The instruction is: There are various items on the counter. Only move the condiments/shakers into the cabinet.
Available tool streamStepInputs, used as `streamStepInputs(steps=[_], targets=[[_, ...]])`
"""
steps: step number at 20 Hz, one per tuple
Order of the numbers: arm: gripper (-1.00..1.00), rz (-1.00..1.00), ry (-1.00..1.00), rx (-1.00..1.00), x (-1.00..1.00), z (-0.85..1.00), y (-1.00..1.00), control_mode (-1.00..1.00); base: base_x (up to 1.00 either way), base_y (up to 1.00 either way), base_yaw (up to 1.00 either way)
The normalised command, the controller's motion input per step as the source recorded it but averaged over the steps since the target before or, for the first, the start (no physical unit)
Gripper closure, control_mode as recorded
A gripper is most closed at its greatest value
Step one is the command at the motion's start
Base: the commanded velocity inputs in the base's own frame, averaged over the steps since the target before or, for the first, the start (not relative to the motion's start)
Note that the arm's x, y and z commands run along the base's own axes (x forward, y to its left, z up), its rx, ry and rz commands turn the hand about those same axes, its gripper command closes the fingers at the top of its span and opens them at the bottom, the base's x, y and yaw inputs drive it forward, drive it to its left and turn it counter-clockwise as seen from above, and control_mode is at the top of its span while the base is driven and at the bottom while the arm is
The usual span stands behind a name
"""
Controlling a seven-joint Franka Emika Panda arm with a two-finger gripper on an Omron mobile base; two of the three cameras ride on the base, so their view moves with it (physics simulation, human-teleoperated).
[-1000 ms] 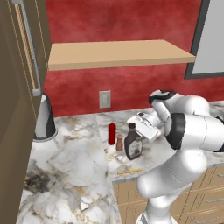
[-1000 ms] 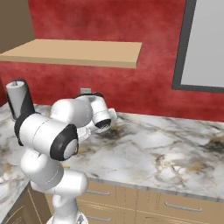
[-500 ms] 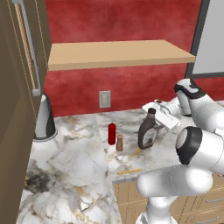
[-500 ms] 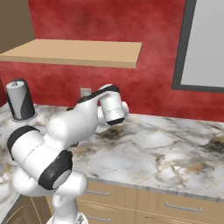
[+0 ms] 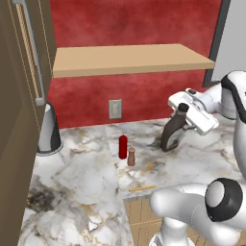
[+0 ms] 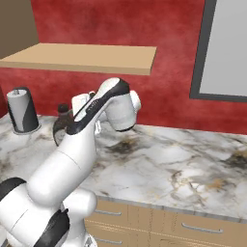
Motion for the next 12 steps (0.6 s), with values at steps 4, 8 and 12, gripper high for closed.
streamStepInputs(steps=[4,8,12], targets=[[1.0,-0.2,-0.07,0.0,-0.53,1.0,0.0,-1.0,0.0,0.0,0.0],[1.0,-0.21,-0.01,0.0,-0.19,1.0,0.0,-1.0,0.0,0.0,0.0],[1.0,-0.33,0.05,0.05,0.0,1.0,-0.26,-1.0,0.0,0.0,0.0]])
